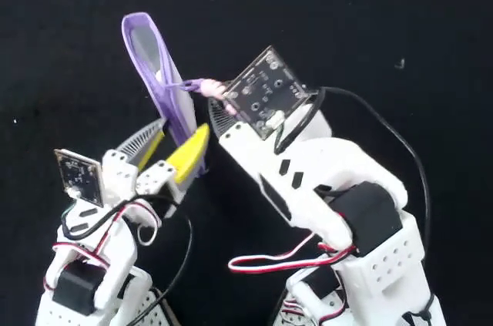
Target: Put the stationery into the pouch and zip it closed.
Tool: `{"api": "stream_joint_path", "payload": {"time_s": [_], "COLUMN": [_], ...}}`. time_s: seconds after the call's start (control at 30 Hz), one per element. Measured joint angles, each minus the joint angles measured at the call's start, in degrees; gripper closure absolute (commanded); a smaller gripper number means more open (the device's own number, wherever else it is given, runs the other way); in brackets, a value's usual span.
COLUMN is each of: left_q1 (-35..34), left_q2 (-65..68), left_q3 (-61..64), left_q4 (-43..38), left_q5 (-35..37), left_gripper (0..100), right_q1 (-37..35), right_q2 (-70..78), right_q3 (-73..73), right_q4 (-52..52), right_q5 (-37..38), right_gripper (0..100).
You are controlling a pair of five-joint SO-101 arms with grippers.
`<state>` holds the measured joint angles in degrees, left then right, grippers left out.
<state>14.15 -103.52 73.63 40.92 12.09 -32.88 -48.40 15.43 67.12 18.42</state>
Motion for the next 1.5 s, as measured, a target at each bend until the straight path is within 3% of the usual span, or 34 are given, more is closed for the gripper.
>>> {"api": "stream_joint_path", "payload": {"time_s": [0.2,0.4,0.63,1.03,1.3,1.5], "left_q1": [-2.7,-3.8,-9.7,-10.4,-10.4,-10.4], "left_q2": [0.0,0.0,0.0,-1.1,0.6,11.7], "left_q3": [1.4,1.4,1.6,-1.3,1.1,0.1], "left_q4": [-2.0,-2.0,-2.7,5.5,-5.0,-10.1], "left_q5": [0.4,0.1,-1.3,-1.7,-1.8,-1.8], "left_gripper": [78,87,83,80,80,81], "right_q1": [-0.4,-0.4,-0.4,-0.4,-0.4,-0.4], "right_q2": [-0.1,-0.1,-0.1,-0.1,-0.1,-0.1], "right_q3": [1.6,1.6,1.6,1.6,1.6,1.9], "right_q4": [-1.4,-1.4,-1.4,-1.4,-1.4,-1.4], "right_q5": [0.0,0.0,0.0,0.0,0.0,0.0], "right_gripper": [98.8,98.8,98.8,98.8,98.8,98.8]}}
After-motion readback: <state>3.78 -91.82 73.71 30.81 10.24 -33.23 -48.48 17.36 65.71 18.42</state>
